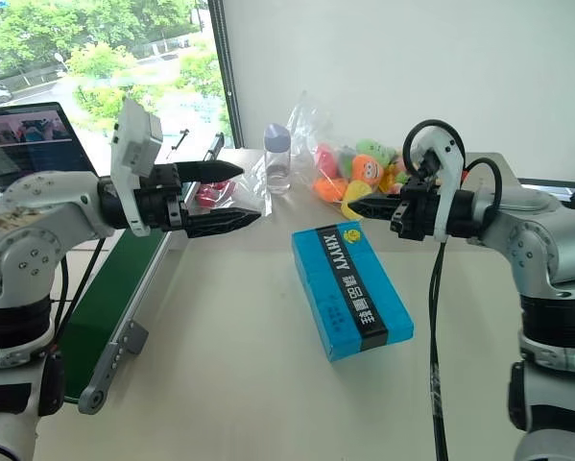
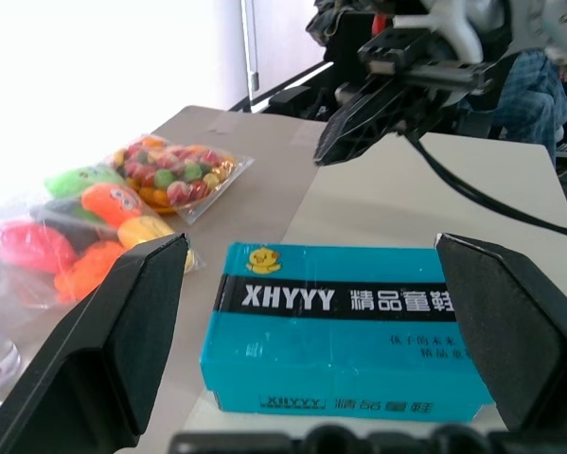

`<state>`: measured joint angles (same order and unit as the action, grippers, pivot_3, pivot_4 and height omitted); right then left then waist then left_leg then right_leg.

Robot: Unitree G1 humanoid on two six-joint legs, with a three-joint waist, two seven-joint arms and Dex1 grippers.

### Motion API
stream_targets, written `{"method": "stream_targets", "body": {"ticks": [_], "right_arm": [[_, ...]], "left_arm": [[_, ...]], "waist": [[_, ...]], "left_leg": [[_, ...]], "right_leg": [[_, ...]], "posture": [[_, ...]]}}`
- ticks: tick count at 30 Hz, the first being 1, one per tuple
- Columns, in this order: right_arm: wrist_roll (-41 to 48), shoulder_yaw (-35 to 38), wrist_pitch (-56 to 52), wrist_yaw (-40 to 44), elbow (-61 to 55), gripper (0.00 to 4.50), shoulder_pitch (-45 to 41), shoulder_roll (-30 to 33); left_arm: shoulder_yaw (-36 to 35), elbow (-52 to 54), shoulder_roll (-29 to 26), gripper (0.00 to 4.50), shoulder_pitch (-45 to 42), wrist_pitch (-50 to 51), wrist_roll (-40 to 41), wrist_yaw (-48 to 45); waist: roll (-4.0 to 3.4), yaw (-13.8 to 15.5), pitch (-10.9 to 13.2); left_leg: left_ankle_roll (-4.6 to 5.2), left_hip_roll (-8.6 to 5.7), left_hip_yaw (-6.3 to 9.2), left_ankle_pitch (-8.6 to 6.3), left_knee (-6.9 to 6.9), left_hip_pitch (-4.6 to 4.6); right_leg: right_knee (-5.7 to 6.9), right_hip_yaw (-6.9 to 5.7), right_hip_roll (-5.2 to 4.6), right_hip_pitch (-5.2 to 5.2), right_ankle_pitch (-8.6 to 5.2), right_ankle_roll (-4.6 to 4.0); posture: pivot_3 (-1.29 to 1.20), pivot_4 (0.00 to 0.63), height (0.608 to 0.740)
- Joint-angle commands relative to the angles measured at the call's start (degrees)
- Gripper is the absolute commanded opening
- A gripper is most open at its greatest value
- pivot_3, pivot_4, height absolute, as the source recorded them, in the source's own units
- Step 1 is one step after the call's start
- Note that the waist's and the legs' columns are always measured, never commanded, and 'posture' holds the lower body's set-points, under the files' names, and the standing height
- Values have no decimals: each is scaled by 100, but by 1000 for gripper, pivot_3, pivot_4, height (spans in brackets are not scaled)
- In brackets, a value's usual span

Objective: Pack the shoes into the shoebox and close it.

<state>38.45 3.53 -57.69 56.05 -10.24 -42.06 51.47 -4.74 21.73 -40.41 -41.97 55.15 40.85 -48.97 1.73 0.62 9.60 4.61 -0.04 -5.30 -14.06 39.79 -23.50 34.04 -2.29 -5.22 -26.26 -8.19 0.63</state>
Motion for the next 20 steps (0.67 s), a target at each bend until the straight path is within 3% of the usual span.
{"method": "stream_targets", "body": {"ticks": [1,11,20], "right_arm": [[40,109,58,60,-109,1222,-131,91],[227,258,4,289,-677,4480,399,431],[367,311,-51,213,-716,4480,408,511]], "left_arm": [[-14,231,-173,4500,41,-134,-26,12],[136,728,-803,4500,913,-391,-371,-6],[-76,626,-645,4500,647,-282,8,141]], "waist": [[1,0,1],[2,7,1],[3,12,2]], "left_leg": [[1,0,0,0,1,-1],[0,0,-2,0,4,0],[0,0,-2,0,4,-1]], "right_leg": [[-1,0,0,1,0,0],[-1,1,-6,0,-11,-16],[-2,1,-8,0,-12,-18]], "posture": [[0,150,740],[0,150,740],[0,150,740]]}}
